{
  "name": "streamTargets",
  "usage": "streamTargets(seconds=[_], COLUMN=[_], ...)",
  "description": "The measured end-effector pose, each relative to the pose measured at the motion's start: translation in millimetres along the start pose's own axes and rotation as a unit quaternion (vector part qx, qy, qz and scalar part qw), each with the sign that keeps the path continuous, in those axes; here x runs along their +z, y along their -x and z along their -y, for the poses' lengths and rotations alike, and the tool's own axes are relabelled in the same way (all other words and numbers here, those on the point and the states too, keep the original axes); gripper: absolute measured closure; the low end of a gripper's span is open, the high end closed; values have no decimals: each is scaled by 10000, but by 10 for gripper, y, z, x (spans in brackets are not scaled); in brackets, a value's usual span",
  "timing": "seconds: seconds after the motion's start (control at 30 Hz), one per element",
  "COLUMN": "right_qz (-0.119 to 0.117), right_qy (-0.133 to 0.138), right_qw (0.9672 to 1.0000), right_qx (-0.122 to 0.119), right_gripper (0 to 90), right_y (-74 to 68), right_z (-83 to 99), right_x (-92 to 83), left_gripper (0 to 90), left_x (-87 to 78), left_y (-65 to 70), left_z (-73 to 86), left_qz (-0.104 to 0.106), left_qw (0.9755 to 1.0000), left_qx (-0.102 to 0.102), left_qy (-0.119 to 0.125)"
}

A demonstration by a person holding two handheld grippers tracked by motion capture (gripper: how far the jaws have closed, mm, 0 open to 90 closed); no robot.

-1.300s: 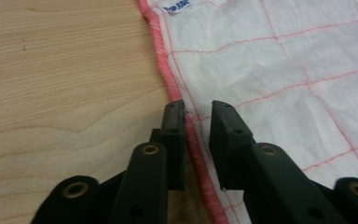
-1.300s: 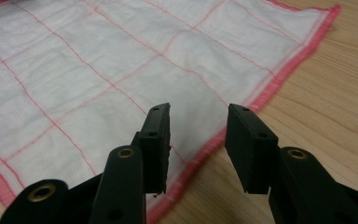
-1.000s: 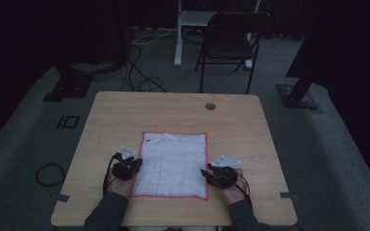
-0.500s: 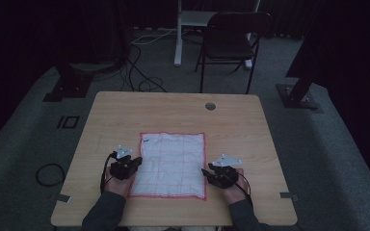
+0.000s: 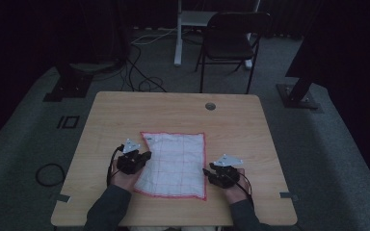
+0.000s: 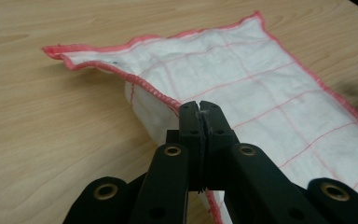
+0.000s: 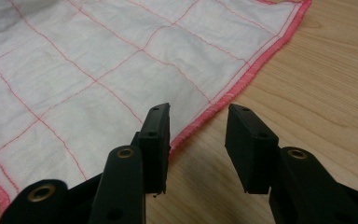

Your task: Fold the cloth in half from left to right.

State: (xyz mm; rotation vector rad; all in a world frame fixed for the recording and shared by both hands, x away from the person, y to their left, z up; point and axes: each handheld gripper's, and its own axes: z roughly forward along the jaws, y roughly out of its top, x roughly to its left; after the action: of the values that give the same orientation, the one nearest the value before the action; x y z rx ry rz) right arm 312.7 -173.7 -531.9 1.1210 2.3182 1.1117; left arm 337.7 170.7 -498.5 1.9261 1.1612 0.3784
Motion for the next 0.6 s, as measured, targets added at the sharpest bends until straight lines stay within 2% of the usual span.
streamTargets(seconds=[0.6], right_qz=[-3], right_qy=[3], right_qw=[10000], right_qx=[13], right_gripper=[602], right_y=[4], right_z=[2], right_x=[-3], left_gripper=[894], left_x=[89], left_y=[204], left_z=[-202], left_qz=[401], left_qw=[9990], left_qx=[173], left_qy=[108])
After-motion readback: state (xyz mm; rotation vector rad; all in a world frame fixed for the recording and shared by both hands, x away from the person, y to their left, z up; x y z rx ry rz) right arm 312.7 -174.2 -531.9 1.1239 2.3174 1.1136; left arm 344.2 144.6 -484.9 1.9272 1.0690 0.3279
